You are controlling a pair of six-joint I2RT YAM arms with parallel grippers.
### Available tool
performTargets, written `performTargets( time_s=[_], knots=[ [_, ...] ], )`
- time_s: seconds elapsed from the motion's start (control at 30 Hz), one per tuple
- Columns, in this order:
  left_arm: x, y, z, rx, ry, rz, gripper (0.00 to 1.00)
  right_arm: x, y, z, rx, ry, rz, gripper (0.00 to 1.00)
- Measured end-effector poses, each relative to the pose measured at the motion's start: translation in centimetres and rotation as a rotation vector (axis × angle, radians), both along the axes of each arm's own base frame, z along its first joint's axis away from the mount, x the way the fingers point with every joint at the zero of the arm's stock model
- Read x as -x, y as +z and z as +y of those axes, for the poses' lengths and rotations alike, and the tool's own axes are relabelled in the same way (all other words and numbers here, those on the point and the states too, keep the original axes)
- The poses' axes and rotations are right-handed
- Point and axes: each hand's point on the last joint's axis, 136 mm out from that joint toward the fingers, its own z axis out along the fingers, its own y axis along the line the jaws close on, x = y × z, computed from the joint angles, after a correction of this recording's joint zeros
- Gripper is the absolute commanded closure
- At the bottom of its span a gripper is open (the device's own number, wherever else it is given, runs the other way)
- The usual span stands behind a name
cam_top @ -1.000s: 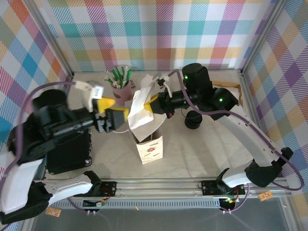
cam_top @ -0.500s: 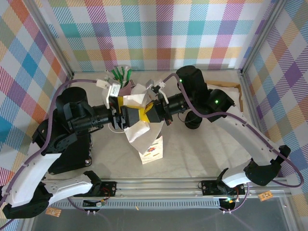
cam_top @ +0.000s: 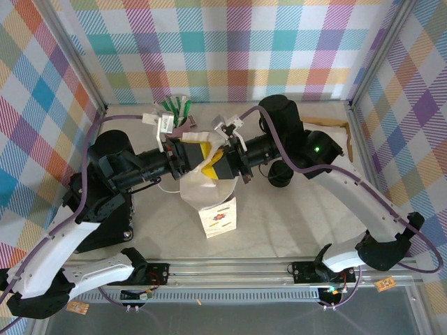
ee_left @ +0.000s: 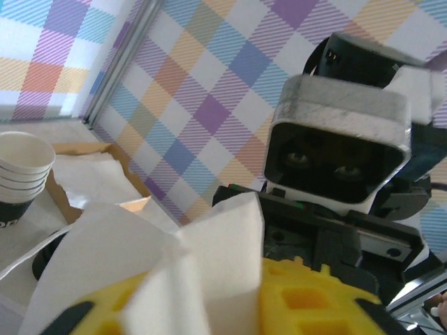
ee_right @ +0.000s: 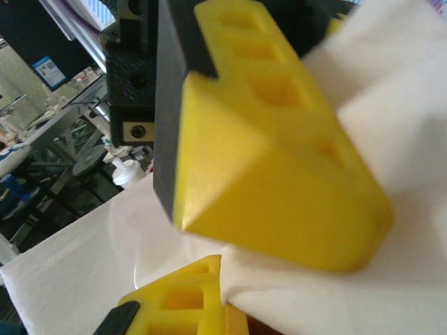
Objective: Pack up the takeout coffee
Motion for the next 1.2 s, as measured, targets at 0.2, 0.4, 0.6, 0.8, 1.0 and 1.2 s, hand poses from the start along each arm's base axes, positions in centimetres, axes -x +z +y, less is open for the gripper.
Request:
performTargets(
  time_s=[0.2,0.4,0.6,0.8,1.0,1.2],
  knots=[
    [0.4,0.6,1.5,0.038,0.051,-0.025,1.00,-1.5,-0.8,-0.4,0.023,-0.127,-0.028,0.85],
    [-0.2,1.2,3.1,0.076,0.142,-0.059,1.00,-2.9,-1.3,-0.1,0.056,-0.231,-0.030,0.19],
    [-0.6,2.7,4.0,0.128,0.199,-0.098,1.00,-2.9,-2.2,1.0,0.100,-0.319,-0.099,0.01],
    [-0.9,3.1,3.9,0.160,0.204,-0.088,1.00,-5.2,-3.1,2.3,0.132,-0.463,-0.163,0.01],
    [-1.1,3.8,3.7,0.218,0.193,-0.059,1.00,-6.7,-3.7,2.9,0.070,-0.518,-0.229,0.01],
    [-0.9,5.0,3.8,0.299,0.179,-0.025,1.00,-6.3,-2.2,3.4,-0.033,-0.489,-0.284,0.01]
  ],
)
